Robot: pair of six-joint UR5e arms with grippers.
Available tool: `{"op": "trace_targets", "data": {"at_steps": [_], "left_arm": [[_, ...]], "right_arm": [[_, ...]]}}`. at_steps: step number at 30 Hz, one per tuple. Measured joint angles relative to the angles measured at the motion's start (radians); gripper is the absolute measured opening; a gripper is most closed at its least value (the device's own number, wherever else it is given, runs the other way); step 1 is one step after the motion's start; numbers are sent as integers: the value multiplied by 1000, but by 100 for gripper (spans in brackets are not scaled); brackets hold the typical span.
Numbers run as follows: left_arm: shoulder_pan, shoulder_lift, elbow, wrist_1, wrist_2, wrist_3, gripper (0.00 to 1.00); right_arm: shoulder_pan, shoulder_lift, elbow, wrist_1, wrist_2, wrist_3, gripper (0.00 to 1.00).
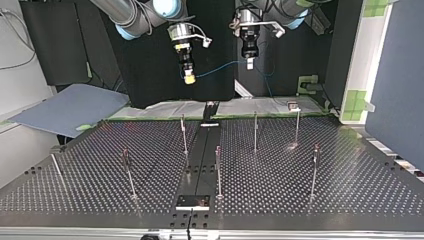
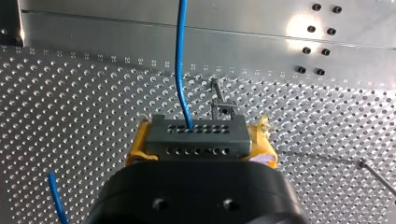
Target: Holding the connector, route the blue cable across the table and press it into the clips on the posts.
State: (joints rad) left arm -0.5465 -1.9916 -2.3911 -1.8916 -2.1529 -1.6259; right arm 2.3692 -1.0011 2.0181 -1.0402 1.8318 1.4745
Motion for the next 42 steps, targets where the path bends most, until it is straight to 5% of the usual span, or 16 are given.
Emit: {"op": "trace_targets", "data": {"at_steps": [11,22,33,42], "left_arm": [[-1,0,0,0,0,0,0],[-2,0,0,0,0,0,0],[-2,-1,1,-1,-1,1,0],[-29,-64,9,-15,-36,10,0]], "right_arm": [[0,1,-2,2,0,-1,0],[0,66,-7,62,1,-3,0],[0,73,-8,67,1,-3,0],[0,74,-8,68,1,-3,0]]}}
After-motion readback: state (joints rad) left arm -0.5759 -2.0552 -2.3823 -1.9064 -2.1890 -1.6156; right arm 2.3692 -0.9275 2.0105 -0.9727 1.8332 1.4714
